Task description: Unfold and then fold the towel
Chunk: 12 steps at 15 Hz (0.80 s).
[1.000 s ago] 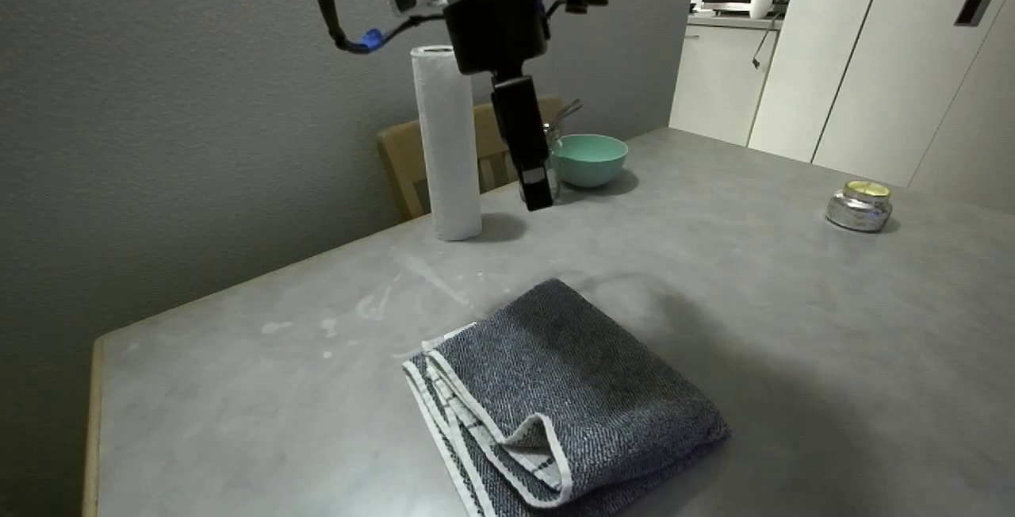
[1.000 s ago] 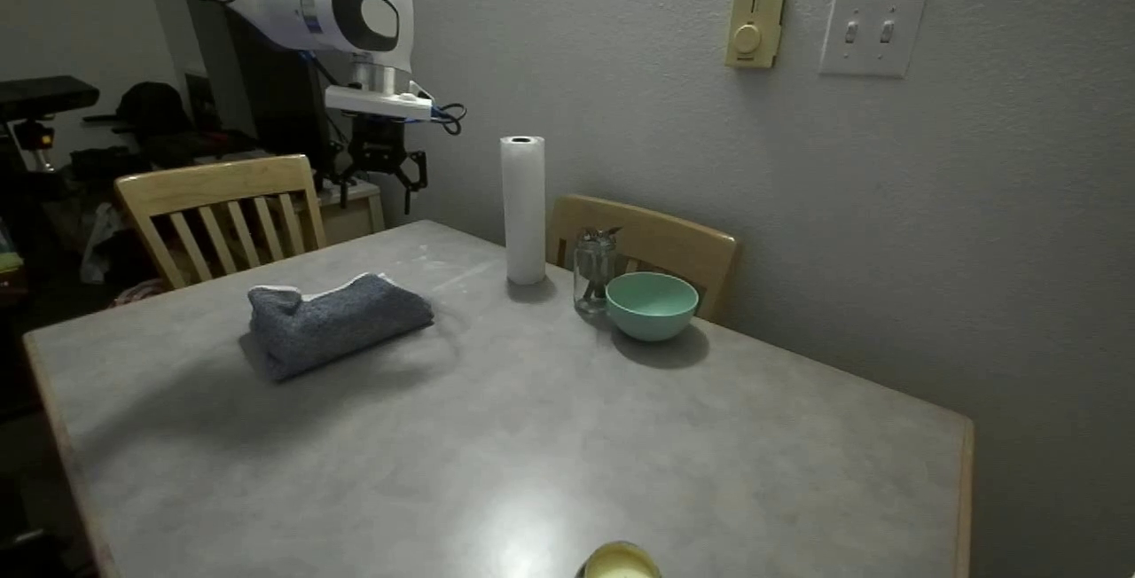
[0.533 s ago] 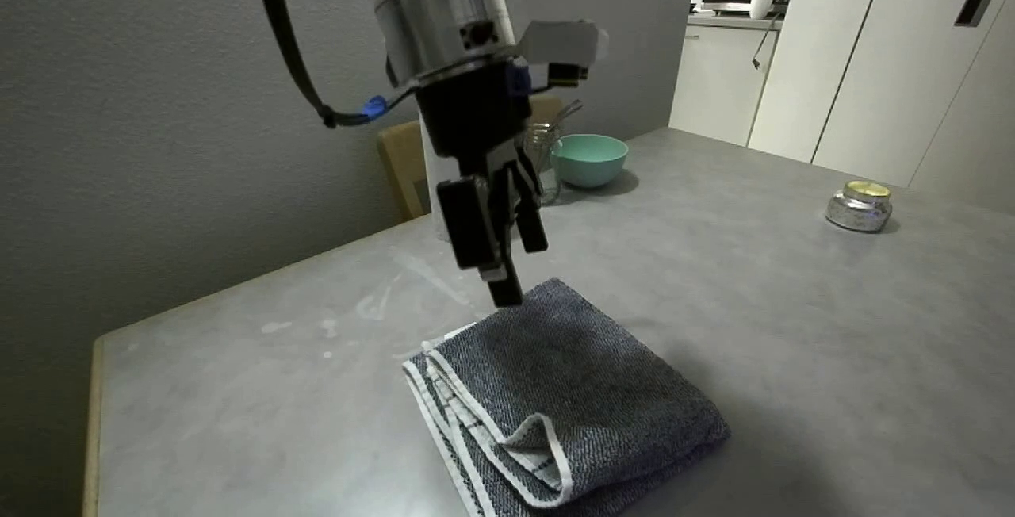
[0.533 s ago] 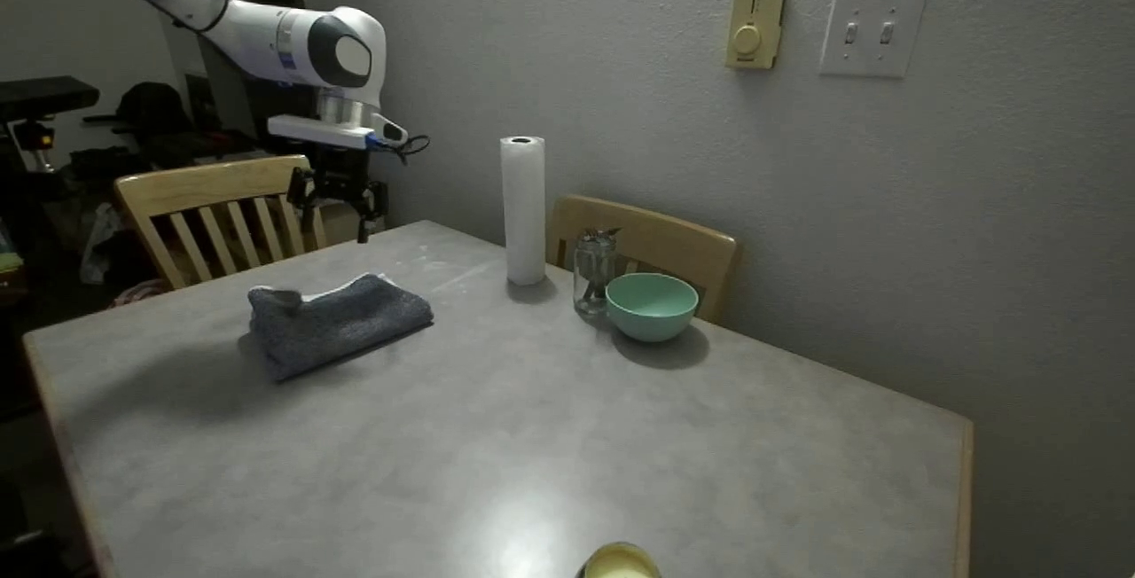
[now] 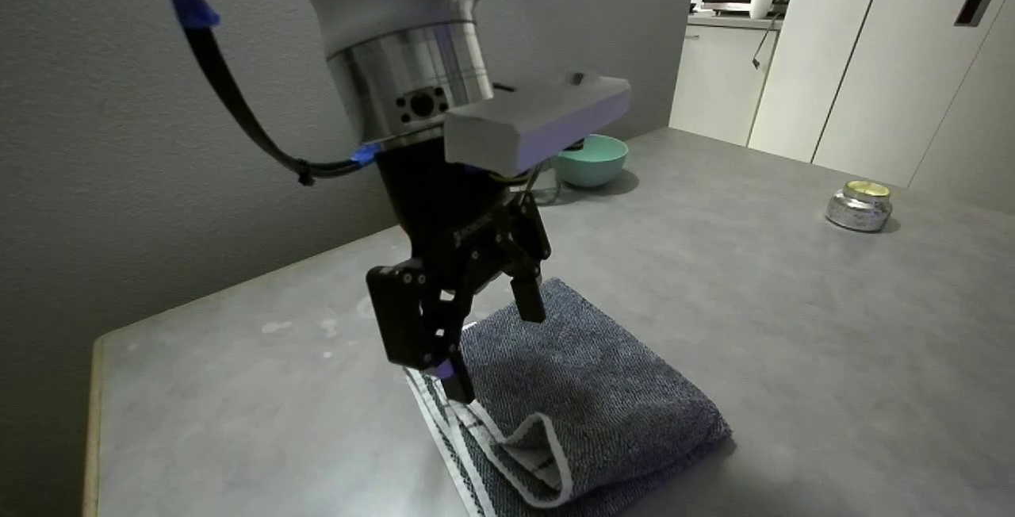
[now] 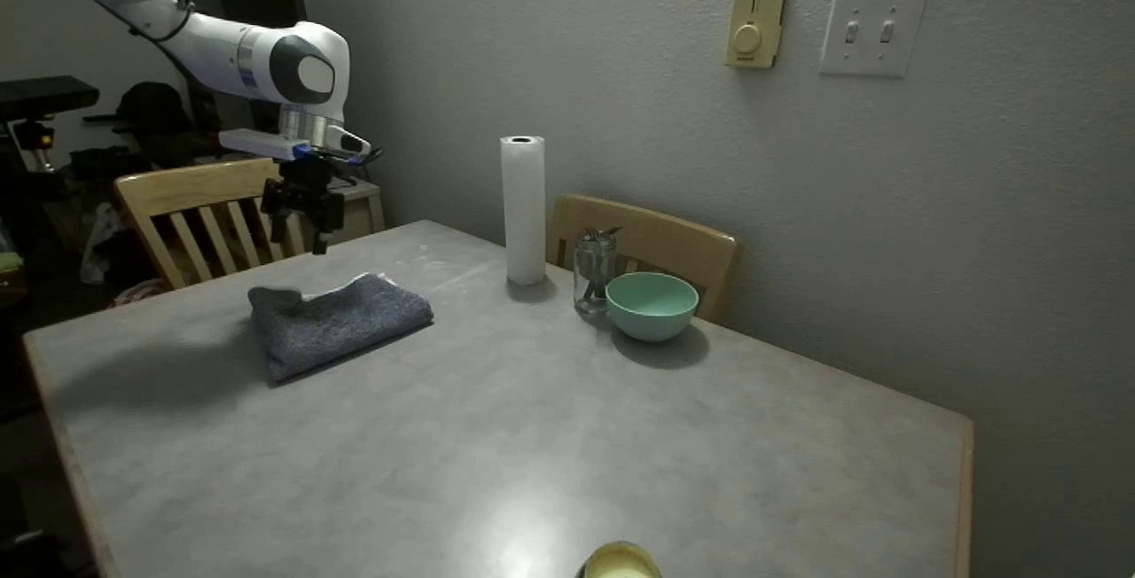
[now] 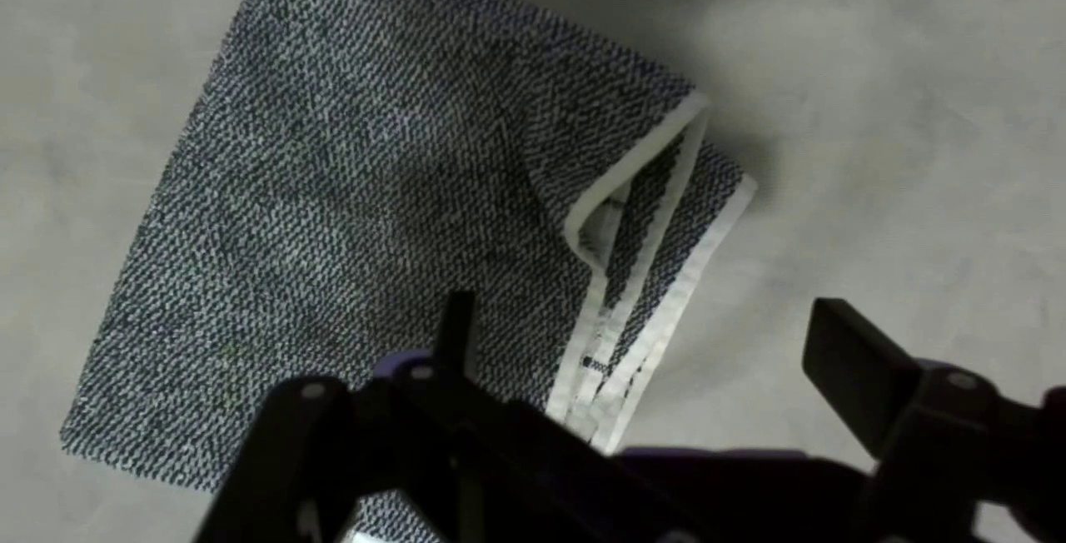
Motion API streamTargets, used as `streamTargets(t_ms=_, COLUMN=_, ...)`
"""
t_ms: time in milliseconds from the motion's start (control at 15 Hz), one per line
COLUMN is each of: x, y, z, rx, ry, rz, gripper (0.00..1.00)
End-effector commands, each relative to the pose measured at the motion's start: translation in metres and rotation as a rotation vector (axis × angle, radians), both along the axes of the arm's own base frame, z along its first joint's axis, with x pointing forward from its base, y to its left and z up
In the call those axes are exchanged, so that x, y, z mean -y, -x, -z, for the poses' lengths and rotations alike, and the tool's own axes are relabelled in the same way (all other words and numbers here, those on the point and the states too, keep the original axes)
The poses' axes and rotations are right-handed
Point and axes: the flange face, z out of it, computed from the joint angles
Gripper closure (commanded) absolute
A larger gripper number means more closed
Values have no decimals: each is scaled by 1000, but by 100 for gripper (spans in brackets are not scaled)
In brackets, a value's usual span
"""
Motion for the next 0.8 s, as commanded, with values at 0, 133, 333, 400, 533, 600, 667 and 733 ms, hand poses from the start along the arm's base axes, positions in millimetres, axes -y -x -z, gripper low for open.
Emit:
streamTargets(t_ms=0, x=-7, y=-1, z=6, rx=-21, ry=10, rz=-16, gripper=0)
streamTargets(t_ms=133, x=-12, y=1, z=13, rx=-42, ry=15, rz=-13, gripper=0)
streamTargets(t_ms=333, x=-17, y=9, z=21, rx=-74, ry=32, rz=-8, gripper=0)
streamTargets(t_ms=400, x=-16, y=11, z=24, rx=-84, ry=37, rz=-2, gripper=0)
streamTargets(t_ms=533, x=-13, y=18, z=26, rx=-108, ry=39, rz=30, gripper=0)
streamTargets(t_ms=600, x=-10, y=21, z=29, rx=-119, ry=35, rz=54, gripper=0)
streamTargets(t_ms=667, x=-10, y=25, z=30, rx=-132, ry=30, rz=80, gripper=0)
streamTargets(t_ms=733, x=-9, y=30, z=31, rx=-144, ry=28, rz=100, gripper=0)
